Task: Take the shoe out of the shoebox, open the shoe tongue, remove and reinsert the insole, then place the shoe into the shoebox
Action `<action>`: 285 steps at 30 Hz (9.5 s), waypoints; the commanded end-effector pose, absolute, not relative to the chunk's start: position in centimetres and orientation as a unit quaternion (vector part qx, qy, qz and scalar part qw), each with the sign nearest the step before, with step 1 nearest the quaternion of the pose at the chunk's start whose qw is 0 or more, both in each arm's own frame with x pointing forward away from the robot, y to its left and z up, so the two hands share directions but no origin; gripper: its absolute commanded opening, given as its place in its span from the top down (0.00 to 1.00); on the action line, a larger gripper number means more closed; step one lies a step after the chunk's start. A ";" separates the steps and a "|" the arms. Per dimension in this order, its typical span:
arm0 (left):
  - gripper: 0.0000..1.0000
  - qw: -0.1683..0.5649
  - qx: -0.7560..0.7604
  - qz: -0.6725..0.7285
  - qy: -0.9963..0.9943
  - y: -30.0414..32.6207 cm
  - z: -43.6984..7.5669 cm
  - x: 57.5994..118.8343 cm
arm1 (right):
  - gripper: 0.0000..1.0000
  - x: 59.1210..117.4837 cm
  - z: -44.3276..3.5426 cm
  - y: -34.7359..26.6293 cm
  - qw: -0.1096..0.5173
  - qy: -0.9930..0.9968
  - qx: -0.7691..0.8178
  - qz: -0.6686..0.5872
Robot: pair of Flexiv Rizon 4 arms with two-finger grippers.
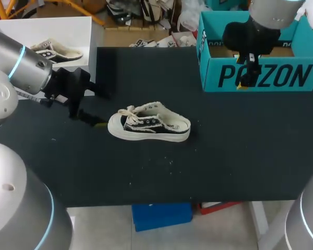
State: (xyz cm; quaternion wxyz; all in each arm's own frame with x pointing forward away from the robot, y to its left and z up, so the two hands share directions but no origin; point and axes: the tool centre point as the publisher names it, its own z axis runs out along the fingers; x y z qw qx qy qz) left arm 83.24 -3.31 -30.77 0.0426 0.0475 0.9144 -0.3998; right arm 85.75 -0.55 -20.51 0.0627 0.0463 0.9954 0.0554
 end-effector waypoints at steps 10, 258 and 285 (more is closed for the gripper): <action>0.00 0.045 0.048 -0.401 0.914 -3.3 -30.9 83.2 | 0.00 83.9 -24.9 4.0 0.151 0.938 -0.155 0.270; 0.33 0.150 -0.658 0.192 0.713 -15.7 -36.9 85.5 | 1.00 86.0 -43.7 16.0 0.062 0.857 0.083 0.504; 1.00 0.163 -0.662 0.145 0.717 -15.4 -34.7 86.2 | 1.00 86.0 -43.7 16.0 0.062 0.857 0.083 0.504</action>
